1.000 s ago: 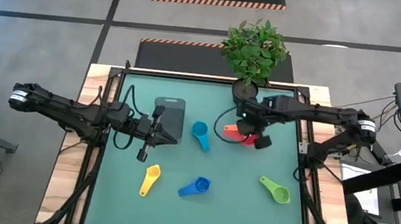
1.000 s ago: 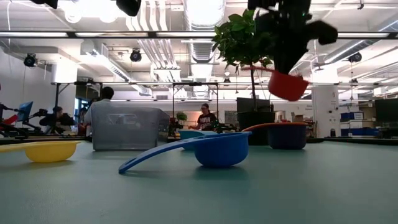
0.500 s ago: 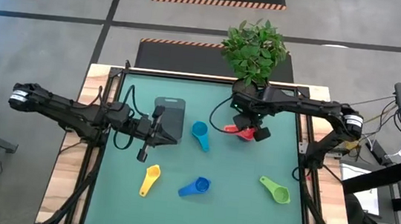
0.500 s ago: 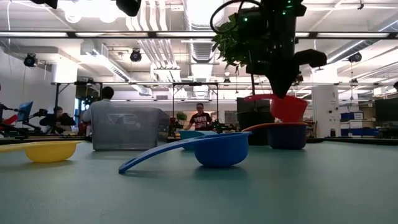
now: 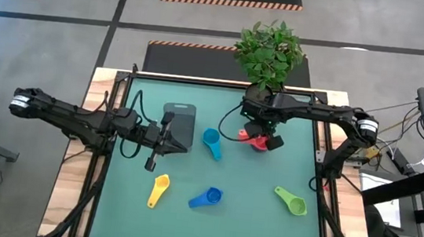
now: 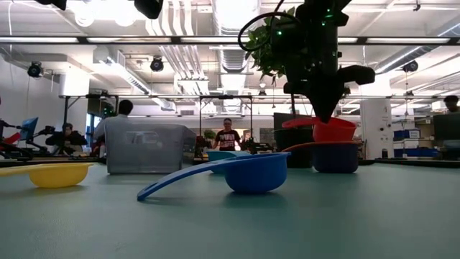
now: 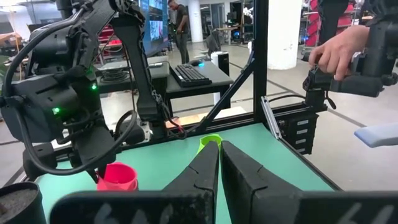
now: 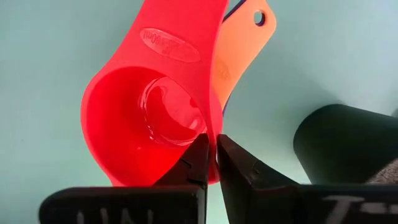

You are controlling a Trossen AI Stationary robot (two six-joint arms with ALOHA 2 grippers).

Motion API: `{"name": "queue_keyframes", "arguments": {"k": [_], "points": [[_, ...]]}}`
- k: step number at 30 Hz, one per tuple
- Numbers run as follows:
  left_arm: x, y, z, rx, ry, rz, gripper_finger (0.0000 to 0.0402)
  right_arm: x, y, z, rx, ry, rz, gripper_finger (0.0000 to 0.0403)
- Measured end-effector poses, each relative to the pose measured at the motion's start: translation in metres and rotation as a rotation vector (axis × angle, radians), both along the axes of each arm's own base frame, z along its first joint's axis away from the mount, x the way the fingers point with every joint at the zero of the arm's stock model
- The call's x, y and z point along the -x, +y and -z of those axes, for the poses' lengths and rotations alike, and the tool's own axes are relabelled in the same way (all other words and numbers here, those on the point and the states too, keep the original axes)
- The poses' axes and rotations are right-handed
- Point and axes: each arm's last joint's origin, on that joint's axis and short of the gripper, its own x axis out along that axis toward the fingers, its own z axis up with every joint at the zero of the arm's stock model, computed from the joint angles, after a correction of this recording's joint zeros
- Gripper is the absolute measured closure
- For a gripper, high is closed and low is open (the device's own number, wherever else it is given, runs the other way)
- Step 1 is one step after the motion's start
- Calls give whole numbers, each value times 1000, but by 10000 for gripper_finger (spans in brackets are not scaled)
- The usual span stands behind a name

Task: Nest measuring cups in basket
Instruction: Stack the red measuring cup on top of the orange measuring cup

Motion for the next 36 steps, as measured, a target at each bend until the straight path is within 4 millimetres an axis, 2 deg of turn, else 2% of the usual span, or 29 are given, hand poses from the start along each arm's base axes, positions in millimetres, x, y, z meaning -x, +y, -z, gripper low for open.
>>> {"name": "queue_keyframes", "arguments": {"k": [7,18,24,30,36], "points": [[0,0,0,0,0,0,402,0,0,0,-3,-7,44,382],[0,0,0,0,-1,-1,402,0,0,-1,-9,-16,128,302],[0,0,0,0,-1,-1,402,-3,-1,-10,-6,-45,169,284],[0,0,0,0,-1,-2,402,-6,-2,-27,-13,-90,294,305],[0,0,0,0,0,-2,402,-4,0,-31,-33,-93,415,376]]}}
